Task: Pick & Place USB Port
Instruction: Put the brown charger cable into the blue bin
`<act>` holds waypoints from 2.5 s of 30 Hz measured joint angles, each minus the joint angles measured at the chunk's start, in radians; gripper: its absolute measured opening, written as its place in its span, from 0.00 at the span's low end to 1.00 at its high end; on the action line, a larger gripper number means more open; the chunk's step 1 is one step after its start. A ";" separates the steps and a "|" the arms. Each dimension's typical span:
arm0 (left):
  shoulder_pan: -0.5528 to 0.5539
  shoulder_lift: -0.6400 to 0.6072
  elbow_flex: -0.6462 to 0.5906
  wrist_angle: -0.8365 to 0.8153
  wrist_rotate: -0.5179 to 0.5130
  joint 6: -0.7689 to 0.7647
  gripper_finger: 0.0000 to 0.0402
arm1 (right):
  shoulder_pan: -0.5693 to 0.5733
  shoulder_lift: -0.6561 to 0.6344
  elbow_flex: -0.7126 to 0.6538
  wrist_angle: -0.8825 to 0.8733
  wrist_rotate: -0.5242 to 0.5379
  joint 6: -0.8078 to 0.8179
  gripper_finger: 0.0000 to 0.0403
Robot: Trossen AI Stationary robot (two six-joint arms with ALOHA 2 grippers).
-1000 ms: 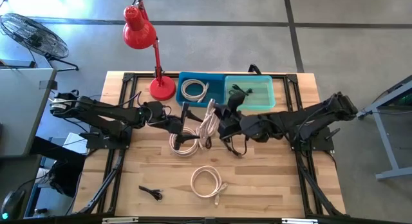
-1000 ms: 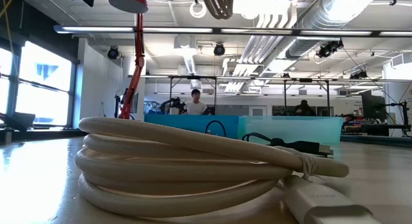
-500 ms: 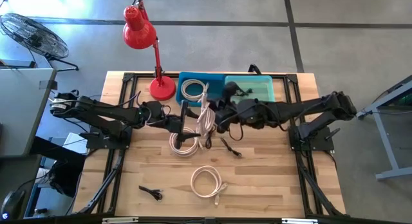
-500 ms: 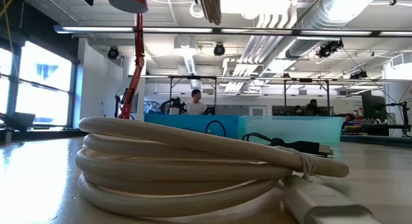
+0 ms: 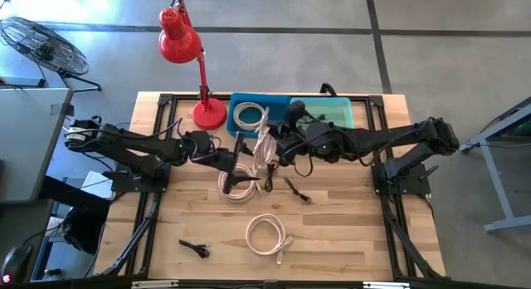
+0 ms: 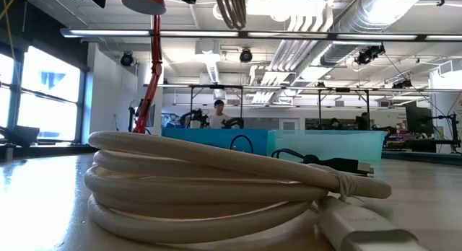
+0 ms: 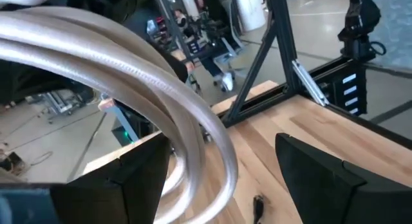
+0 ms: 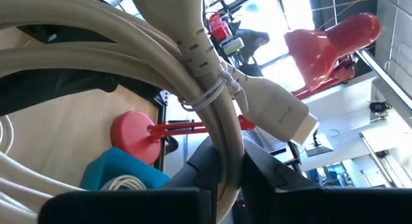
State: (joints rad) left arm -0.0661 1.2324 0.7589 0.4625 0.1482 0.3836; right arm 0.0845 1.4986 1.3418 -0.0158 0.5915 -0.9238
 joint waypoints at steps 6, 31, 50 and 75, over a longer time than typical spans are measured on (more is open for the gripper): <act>0.000 0.000 0.000 0.014 -0.032 0.003 0.69 | -0.001 0.000 0.000 0.006 -0.039 0.027 0.08; 0.000 0.002 -0.003 0.010 -0.216 0.105 0.04 | 0.000 0.027 0.000 -0.024 -0.036 0.088 0.09; 0.001 0.000 0.000 -0.028 -0.257 0.136 0.02 | 0.165 0.027 0.000 -0.051 0.420 0.141 0.50; 0.000 0.000 0.000 -0.056 -0.177 0.105 0.02 | 0.171 0.027 0.000 -0.062 0.122 -0.041 0.54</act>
State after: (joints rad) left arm -0.0658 1.2327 0.7593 0.4062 -0.0290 0.4889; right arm 0.2554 1.5253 1.3415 -0.0780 0.7134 -0.9643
